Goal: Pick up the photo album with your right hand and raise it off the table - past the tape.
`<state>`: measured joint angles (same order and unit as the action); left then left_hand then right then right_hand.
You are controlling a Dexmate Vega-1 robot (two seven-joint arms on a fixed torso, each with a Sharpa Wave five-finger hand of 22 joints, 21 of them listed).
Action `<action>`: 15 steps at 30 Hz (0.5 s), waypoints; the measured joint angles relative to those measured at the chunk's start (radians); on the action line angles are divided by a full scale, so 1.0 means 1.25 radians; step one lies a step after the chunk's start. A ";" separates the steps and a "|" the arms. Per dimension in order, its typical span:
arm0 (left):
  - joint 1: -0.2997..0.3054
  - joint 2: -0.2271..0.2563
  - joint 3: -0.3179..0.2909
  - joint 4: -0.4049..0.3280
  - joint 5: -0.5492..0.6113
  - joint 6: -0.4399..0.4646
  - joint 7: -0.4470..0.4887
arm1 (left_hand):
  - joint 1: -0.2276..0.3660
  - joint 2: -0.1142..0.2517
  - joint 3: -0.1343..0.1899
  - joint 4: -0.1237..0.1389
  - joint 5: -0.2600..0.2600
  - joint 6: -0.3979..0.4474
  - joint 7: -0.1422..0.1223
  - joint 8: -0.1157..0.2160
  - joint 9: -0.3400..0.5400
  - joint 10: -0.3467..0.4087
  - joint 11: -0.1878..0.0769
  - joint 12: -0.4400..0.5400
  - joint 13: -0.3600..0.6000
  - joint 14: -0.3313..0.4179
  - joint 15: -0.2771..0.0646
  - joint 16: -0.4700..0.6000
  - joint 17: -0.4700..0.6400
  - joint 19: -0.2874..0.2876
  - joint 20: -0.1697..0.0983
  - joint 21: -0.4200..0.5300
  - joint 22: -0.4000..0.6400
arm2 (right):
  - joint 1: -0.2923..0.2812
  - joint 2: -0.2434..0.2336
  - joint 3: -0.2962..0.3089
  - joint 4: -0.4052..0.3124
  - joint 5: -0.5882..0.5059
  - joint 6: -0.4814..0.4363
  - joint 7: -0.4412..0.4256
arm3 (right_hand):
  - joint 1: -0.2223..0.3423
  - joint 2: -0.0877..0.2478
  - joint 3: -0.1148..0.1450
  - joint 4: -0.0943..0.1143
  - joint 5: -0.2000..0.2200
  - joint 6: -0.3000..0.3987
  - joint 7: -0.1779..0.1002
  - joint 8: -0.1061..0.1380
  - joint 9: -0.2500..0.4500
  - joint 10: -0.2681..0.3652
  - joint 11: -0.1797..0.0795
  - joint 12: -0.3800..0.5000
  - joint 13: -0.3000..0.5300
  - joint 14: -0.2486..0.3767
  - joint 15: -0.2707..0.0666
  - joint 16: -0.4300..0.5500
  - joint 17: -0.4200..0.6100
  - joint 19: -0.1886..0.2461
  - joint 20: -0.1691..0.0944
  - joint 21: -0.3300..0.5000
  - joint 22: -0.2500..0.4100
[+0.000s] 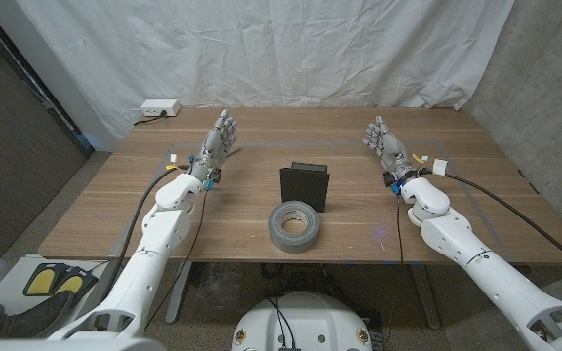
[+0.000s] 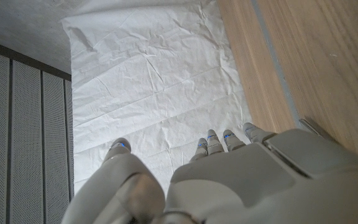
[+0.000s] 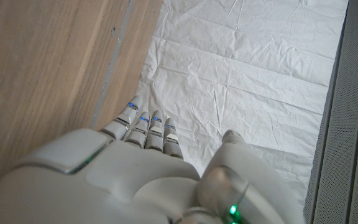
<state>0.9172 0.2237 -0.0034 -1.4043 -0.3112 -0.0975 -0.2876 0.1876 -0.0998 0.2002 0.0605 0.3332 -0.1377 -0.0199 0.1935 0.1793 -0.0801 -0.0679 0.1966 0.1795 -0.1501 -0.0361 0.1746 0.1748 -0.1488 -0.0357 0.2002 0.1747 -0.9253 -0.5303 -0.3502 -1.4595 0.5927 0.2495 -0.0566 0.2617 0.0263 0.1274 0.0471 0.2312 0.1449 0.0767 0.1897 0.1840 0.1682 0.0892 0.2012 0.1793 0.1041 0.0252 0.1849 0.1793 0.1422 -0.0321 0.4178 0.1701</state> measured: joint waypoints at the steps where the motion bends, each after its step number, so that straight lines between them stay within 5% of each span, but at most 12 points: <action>1: -0.001 -0.002 -0.002 0.000 0.005 0.001 -0.004 | 0.000 0.000 0.000 0.000 0.000 0.002 0.002 0.000 0.000 0.000 0.000 0.000 0.000 0.000 0.000 0.000 0.000 0.000 0.000 0.000 0.000 | -0.002 -0.002 0.001 -0.004 -0.001 0.000 -0.001 | 0.001 -0.001 0.002 -0.002 0.000 0.000 0.000 0.000 0.000 0.000 0.000 0.000 0.000 0.000 0.000 0.000 0.000 0.000 0.000 0.000 0.000; 15: -0.003 -0.056 -0.046 0.010 0.046 0.000 -0.039 | 0.007 0.007 0.000 0.000 0.000 0.002 0.002 0.000 0.000 0.000 0.000 0.000 0.000 0.000 0.000 0.000 0.000 0.000 0.000 0.000 0.000 | -0.017 -0.023 0.007 -0.043 -0.013 0.008 0.005 | 0.011 0.006 0.006 -0.006 0.000 0.003 0.003 0.000 0.000 0.004 -0.004 0.005 0.000 0.000 0.000 0.003 0.000 0.004 -0.004 -0.006 0.004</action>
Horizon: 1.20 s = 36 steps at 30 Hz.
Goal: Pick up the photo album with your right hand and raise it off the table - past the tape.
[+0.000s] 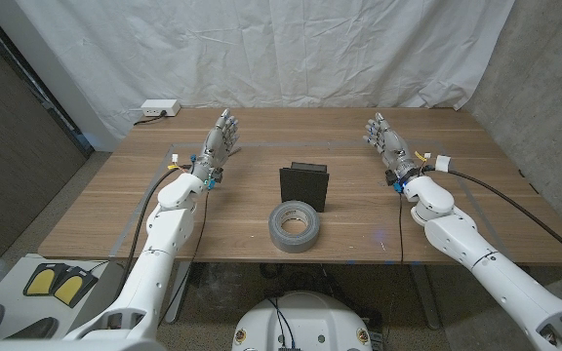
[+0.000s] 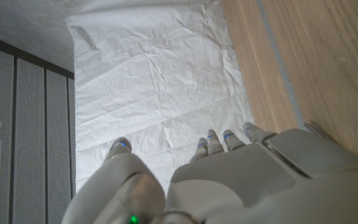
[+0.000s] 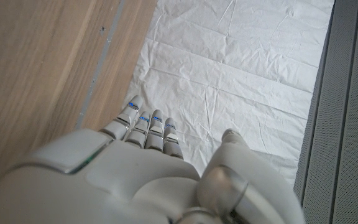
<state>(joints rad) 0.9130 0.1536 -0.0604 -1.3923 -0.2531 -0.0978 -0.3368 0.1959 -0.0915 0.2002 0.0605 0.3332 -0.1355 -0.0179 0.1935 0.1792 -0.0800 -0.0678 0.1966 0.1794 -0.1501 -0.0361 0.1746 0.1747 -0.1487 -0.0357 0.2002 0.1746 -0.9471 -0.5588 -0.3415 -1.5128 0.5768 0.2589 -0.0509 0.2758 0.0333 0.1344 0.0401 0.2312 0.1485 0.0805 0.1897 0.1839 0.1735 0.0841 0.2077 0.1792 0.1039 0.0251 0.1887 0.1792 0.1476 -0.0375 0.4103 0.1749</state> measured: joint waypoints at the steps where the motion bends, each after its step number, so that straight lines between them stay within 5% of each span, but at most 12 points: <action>1: 0.000 -0.002 -0.002 0.000 0.003 0.000 -0.004 | 0.001 0.001 0.000 0.000 0.000 0.000 0.000 0.000 0.000 0.000 0.000 0.000 0.000 0.000 0.000 0.000 0.000 0.000 0.000 0.000 0.000 | -0.003 -0.003 0.001 -0.007 -0.004 0.001 -0.003 | 0.000 0.000 0.000 0.000 0.000 0.000 0.000 0.000 0.000 0.000 0.000 0.000 0.000 0.000 0.000 0.000 0.000 0.000 0.000 0.000 0.000; 21: 0.003 -0.012 -0.014 -0.018 0.038 0.007 -0.030 | 0.007 0.007 0.002 -0.002 0.000 0.004 0.004 0.000 0.000 0.000 0.000 0.000 0.000 0.000 0.000 0.000 0.000 0.000 0.000 0.000 0.000 | -0.062 -0.046 0.014 -0.113 -0.052 0.006 -0.060 | 0.013 0.002 0.003 -0.010 -0.006 0.000 0.000 0.000 0.000 0.004 0.004 0.000 0.000 0.000 0.000 0.000 0.000 0.000 0.000 -0.006 0.000; 36: 0.006 -0.016 -0.013 -0.025 0.046 0.012 -0.032 | 0.018 0.011 0.002 -0.002 0.000 0.004 0.004 0.000 0.000 0.005 0.004 0.000 0.000 0.000 0.000 0.000 0.000 -0.004 0.004 0.000 0.000 | -0.079 -0.055 0.021 -0.135 -0.064 0.034 -0.067 | 0.013 0.002 0.003 -0.010 -0.012 0.007 -0.001 0.000 0.000 0.004 0.004 0.000 0.000 0.004 0.004 0.000 0.000 0.000 0.000 -0.012 0.000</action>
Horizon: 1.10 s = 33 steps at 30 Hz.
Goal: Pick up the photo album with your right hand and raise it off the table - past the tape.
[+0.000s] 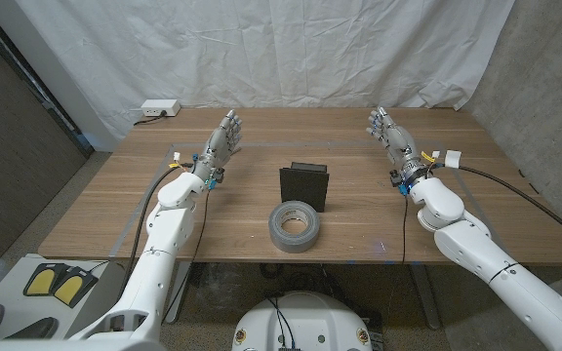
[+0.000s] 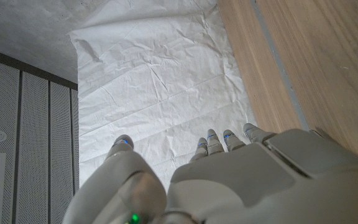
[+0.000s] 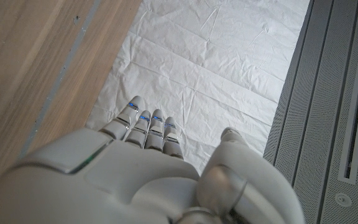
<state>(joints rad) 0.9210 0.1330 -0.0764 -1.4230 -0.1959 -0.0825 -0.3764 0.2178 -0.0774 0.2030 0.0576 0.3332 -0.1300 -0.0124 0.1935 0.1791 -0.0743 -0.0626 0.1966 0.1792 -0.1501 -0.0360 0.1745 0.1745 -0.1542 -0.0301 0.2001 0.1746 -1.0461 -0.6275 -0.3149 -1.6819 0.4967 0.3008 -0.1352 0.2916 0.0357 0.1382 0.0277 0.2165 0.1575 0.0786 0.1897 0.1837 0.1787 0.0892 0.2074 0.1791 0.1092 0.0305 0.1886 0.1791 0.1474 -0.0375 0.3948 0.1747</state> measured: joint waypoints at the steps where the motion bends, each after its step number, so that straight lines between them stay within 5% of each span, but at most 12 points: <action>1: 0.000 -0.001 0.000 0.000 0.003 0.001 0.000 | 0.003 0.003 0.000 0.000 0.000 0.000 0.000 0.000 0.000 0.000 0.000 0.000 0.000 0.000 0.000 0.002 0.000 0.000 0.000 0.000 0.000 | 0.000 0.000 0.000 0.000 0.000 0.000 0.000 | 0.000 0.000 0.000 0.000 0.000 0.000 0.000 0.000 0.000 0.000 0.000 0.000 0.000 0.000 0.000 0.000 0.000 0.000 0.000 0.000 0.000; 33: 0.008 0.001 0.004 -0.015 0.009 0.010 0.000 | 0.012 0.003 -0.003 -0.003 0.000 0.004 0.004 0.000 0.000 0.003 -0.003 0.000 0.000 0.012 0.006 0.006 0.000 0.013 -0.005 0.006 0.004 | -0.050 -0.039 0.029 -0.071 -0.038 0.016 -0.027 | 0.004 0.004 0.000 -0.007 -0.005 0.009 0.000 0.006 0.000 0.006 0.000 0.004 0.000 0.013 0.004 0.003 0.004 0.019 0.001 -0.006 0.000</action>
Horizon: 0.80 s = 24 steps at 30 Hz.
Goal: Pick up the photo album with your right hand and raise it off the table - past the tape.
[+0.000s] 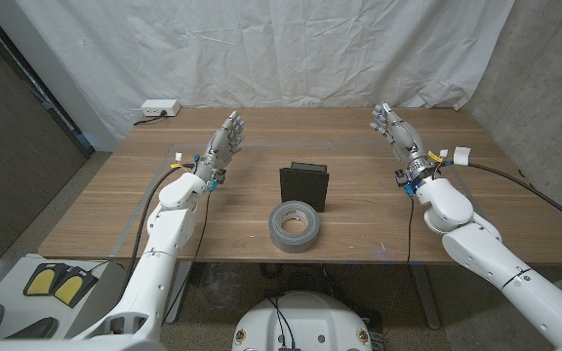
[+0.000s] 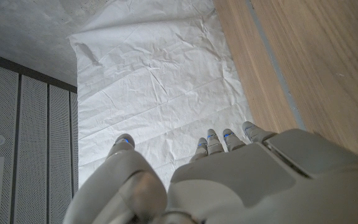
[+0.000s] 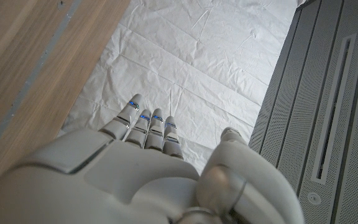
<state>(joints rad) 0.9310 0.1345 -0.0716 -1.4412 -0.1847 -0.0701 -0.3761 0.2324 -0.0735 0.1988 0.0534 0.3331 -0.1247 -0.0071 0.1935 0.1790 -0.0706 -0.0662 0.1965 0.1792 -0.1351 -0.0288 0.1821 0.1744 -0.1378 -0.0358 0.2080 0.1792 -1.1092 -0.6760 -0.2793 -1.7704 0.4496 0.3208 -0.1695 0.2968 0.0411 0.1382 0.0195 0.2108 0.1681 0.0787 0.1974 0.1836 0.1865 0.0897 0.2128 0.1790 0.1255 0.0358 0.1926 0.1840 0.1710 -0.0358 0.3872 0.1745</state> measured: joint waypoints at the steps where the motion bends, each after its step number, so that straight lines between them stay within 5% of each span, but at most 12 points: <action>1: 0.000 0.000 0.000 0.000 -0.001 0.000 -0.001 | 0.001 0.001 0.000 0.000 0.000 0.000 0.000 0.000 0.000 0.000 0.000 0.000 0.000 0.000 0.000 0.000 0.000 0.000 0.000 0.000 0.000 | -0.005 -0.004 0.002 -0.008 -0.003 -0.003 -0.003 | 0.000 0.000 0.000 0.000 0.000 0.000 0.000 0.000 0.000 0.000 0.000 0.000 0.000 0.000 0.000 0.000 0.000 0.000 0.000 0.000 0.000; 24: -0.002 -0.002 0.002 0.008 -0.006 -0.016 -0.007 | 0.006 0.006 0.000 0.000 0.000 0.000 0.000 0.000 0.000 0.000 0.000 0.000 0.000 0.000 0.000 0.000 0.000 0.000 0.000 0.000 0.000 | -0.058 -0.047 0.023 -0.105 -0.055 -0.038 -0.056 | 0.016 0.008 0.009 -0.011 -0.006 0.012 0.006 0.000 0.000 0.008 0.003 0.000 0.000 0.010 -0.001 0.000 -0.002 0.008 0.000 -0.005 0.000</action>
<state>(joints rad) 0.9280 0.1317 -0.0689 -1.4307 -0.1919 -0.0900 -0.3851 0.2403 -0.0656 0.1988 0.0534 0.3331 -0.1248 -0.0071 0.1935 0.1790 -0.0707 -0.0662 0.1965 0.1792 -0.1351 -0.0288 0.1821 0.1744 -0.1379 -0.0357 0.2080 0.1791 -1.1822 -0.7349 -0.2509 -1.9018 0.3807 0.2730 -0.2401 0.3168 0.0505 0.1489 0.0055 0.2031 0.1826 0.0857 0.1974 0.1836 0.1970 0.0930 0.2128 0.1790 0.1380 0.0341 0.1925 0.1812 0.1816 -0.0357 0.3805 0.1745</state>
